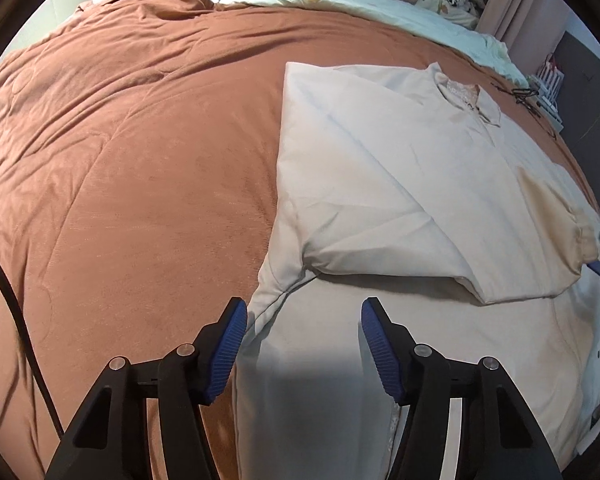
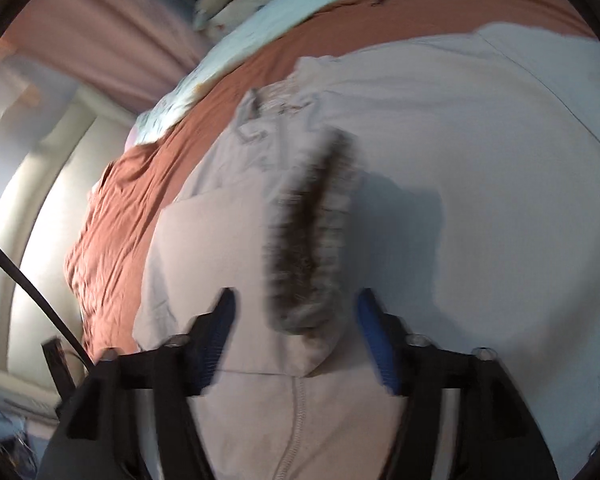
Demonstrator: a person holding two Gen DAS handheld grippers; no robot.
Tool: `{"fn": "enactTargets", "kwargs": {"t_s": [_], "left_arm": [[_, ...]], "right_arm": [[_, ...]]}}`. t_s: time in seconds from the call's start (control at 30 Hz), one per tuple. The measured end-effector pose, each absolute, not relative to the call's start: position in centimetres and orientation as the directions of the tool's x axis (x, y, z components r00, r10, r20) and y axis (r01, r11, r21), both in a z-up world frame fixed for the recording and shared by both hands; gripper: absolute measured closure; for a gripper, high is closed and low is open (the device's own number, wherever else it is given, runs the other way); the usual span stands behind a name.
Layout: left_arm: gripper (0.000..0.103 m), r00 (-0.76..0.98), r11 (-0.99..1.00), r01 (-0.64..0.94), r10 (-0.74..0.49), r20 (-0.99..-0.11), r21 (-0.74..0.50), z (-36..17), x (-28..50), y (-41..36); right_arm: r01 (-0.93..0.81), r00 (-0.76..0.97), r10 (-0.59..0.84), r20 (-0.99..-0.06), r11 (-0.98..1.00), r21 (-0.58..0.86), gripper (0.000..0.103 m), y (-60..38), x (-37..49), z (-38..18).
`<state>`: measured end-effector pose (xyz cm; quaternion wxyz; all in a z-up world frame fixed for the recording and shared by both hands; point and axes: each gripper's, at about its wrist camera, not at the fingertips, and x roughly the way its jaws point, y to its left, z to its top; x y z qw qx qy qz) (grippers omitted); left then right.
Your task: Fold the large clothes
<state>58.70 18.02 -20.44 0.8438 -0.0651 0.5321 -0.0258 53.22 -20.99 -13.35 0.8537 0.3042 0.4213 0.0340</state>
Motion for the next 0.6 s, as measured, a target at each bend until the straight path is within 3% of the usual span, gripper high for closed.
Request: {"fn": "enactTargets", "kwargs": {"t_s": [0.1,0.27,0.33,0.37,0.4,0.5,0.6], "left_arm": [[0.042,0.427,0.993,-0.026,-0.096,-0.899,-0.119,-21.0,59.1,17.7],[0.053,0.421,0.996,-0.035,-0.057,-0.905,-0.079,-21.7,59.9,17.6],[0.06,0.42,0.997,-0.038,-0.05,-0.906,-0.072,-21.9,60.2,17.7],[0.062,0.42,0.997,-0.04,-0.044,-0.906,-0.067,-22.0,60.4,17.8],[0.067,0.419,0.997,-0.043,-0.037,-0.907,-0.061,-22.1,60.5,17.8],[0.081,0.416,0.998,-0.057,-0.012,-0.909,-0.039,-22.3,61.0,18.2],[0.083,0.417,0.995,-0.071,-0.031,-0.908,-0.066,-22.5,61.2,18.9]], "right_arm": [[0.253,0.649,0.324,-0.688,0.761,0.597,0.02,-23.1,52.0,-14.2],[0.332,0.629,0.308,-0.714,0.724,0.604,0.02,-24.2,51.5,-15.7],[0.337,0.631,0.327,-0.703,0.701,0.629,0.032,-24.4,51.7,-16.2],[0.328,0.624,0.345,-0.701,0.698,0.636,0.056,-24.4,52.0,-16.5],[0.32,0.613,0.363,-0.702,0.698,0.641,0.072,-24.2,52.5,-16.7],[0.298,0.624,0.357,-0.695,0.714,0.634,0.089,-24.4,53.1,-16.6],[0.29,0.667,0.319,-0.673,0.722,0.629,0.093,-25.5,53.1,-15.7]]}}
